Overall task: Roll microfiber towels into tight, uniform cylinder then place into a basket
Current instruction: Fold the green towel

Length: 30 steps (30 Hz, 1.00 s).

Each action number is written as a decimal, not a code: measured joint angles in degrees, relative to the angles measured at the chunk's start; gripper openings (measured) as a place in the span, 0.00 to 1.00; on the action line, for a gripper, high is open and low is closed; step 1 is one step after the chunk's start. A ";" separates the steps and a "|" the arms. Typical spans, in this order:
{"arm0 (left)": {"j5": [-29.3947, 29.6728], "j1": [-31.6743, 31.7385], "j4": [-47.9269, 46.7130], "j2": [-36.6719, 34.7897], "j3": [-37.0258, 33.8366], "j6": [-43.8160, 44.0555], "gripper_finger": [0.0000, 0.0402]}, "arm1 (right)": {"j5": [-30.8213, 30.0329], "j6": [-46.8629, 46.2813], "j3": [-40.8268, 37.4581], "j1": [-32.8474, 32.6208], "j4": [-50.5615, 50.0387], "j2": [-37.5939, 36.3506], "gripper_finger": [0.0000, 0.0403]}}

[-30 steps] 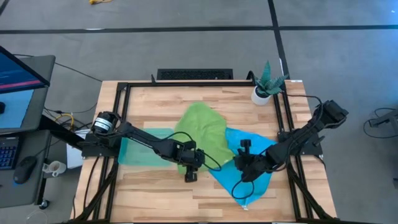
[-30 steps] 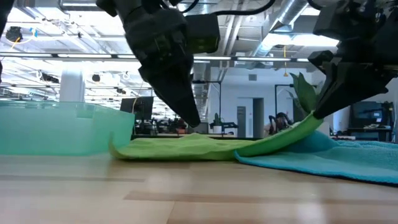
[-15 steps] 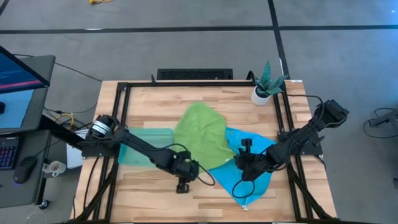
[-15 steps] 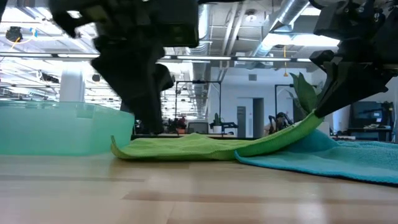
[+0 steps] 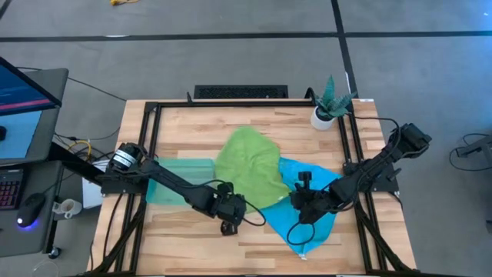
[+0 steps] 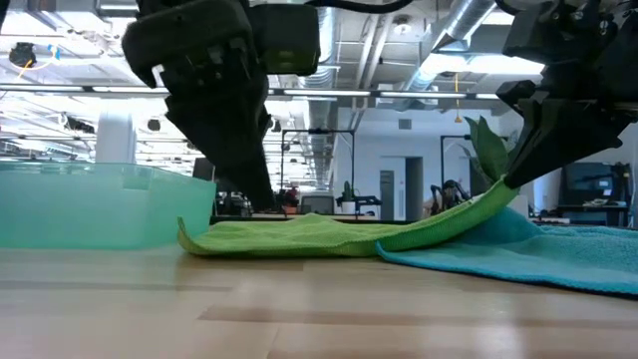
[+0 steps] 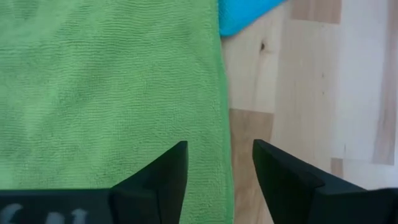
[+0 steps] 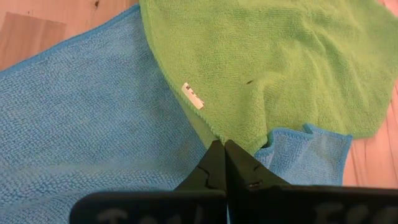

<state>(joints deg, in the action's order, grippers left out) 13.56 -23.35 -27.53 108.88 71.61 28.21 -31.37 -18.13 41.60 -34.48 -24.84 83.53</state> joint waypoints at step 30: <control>1.20 -1.14 3.85 -0.15 -8.09 -4.24 0.36 | 1.30 -3.07 0.00 -0.04 0.70 0.02 0.02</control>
<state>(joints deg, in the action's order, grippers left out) 14.75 -24.49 -23.68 108.73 63.53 23.97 -30.06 -21.20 41.60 -34.52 -24.14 83.55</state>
